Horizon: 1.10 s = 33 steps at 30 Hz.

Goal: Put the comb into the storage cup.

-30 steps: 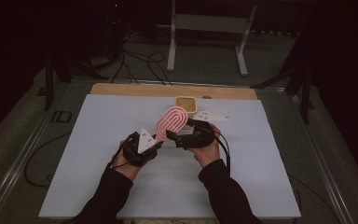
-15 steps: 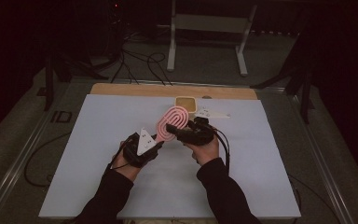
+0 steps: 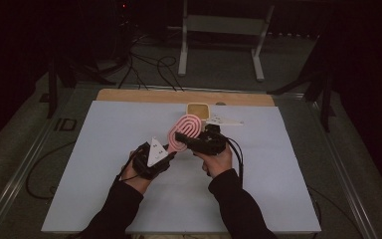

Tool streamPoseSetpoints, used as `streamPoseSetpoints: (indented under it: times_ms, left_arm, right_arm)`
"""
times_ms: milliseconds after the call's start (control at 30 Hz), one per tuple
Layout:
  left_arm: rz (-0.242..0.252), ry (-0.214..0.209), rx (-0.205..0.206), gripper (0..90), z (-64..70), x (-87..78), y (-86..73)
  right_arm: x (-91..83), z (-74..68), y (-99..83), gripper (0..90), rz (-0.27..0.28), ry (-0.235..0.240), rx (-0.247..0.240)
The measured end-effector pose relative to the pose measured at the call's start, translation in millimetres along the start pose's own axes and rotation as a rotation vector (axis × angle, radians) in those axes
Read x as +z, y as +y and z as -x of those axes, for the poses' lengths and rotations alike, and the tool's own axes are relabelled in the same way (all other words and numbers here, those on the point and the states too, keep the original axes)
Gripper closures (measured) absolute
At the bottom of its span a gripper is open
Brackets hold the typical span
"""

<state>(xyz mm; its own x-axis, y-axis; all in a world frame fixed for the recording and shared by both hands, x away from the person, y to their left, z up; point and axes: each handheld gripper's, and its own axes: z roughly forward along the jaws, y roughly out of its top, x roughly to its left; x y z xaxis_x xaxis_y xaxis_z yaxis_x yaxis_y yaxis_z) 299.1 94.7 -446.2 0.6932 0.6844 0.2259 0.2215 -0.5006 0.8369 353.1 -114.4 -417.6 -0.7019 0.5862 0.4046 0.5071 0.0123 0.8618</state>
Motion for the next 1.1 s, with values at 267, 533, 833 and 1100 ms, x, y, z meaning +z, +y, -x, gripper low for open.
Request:
streamPoseSetpoints:
  times_ms: [267, 533, 833, 1100]
  left_arm:
    - [-0.012, -0.003, 0.002, 70.0, 0.1, 2.1, -1.7]
    - [-0.013, -0.004, 0.001, 70.0, 0.0, 2.5, -2.0]
    - [-0.002, -0.012, -0.014, 69.5, -1.0, 1.9, -1.9]
    - [0.000, -0.005, -0.014, 66.6, -2.7, 0.8, -1.8]
  right_arm:
    - [1.9, -3.0, -0.3, 60.8, -0.020, 0.019, 0.025]
    - [1.3, -7.7, 0.1, 63.4, -0.035, 0.041, 0.031]
    - [1.5, -11.0, 2.1, 63.7, -0.041, 0.039, 0.023]
    - [1.9, -13.9, 3.9, 63.7, -0.032, 0.040, 0.014]
